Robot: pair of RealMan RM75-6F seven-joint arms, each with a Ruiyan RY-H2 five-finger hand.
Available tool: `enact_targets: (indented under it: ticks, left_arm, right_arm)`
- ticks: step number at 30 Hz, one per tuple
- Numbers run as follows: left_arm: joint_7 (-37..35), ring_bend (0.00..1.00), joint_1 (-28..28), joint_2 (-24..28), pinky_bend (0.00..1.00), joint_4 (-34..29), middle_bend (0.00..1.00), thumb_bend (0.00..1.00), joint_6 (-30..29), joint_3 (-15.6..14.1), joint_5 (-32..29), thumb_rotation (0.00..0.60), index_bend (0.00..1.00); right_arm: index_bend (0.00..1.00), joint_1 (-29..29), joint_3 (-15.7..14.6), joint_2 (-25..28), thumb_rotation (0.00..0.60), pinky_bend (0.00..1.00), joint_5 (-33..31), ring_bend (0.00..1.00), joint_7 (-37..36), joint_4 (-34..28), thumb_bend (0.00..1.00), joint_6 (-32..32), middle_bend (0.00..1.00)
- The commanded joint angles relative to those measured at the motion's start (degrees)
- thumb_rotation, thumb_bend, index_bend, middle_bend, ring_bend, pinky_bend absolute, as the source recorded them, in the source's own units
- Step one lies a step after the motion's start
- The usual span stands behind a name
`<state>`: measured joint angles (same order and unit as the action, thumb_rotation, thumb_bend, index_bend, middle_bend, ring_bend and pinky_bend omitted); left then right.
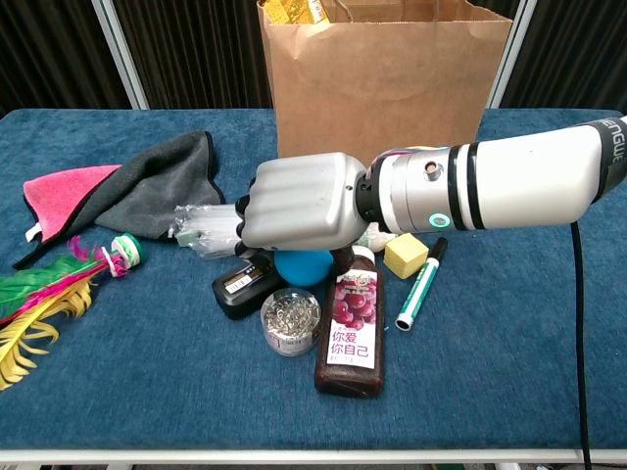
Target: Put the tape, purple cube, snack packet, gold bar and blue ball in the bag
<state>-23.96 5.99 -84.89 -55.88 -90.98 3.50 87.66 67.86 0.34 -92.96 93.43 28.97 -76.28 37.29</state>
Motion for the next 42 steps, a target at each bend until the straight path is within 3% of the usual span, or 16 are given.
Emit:
enact_targets:
  ticks: [1,17,29,36,42]
  left_arm:
    - [-0.06,0.16,0.02,-0.08,0.25,0.06,0.26,0.22,0.0,-0.02,0.04,0.6,0.22]
    - [0.2,0.16,0.27,0.02,0.25,-0.27,0.26,0.22,0.19,-0.06,0.22,0.6,0.22]
    - [0.76,0.16,0.57,0.19,0.25,-1.32,0.26,0.22,-0.18,-0.22,0.91,0.6,0.22]
    - [1.68,0.16,0.62,0.63,0.25,-2.53,0.26,0.22,-0.59,-0.32,1.29,0.6,0.22]
    - [2.61,0.16,0.76,1.02,0.25,-3.52,0.26,0.22,-0.62,-0.51,1.65,0.6,0.22]
  right_arm:
    - [0.4,-0.14,-0.02,0.09,0.6,0.34,0.0,0.22,0.15,-0.02,0.0,0.08,0.36]
    - [0.54,-1.28,0.34,0.9,0.6,0.42,2.02,0.34,-1.26,-0.13,0.06,4.17,0.48]
    - [0.56,-2.42,2.73,5.99,0.6,0.42,3.43,0.35,0.83,-9.12,0.07,8.98,0.49]
    - [0.56,-3.19,6.52,10.28,0.6,0.42,5.15,0.35,3.27,-17.1,0.07,14.31,0.49]
    - [0.56,-4.0,12.07,15.21,0.6,0.42,6.6,0.35,5.95,-23.15,0.07,20.17,0.49]
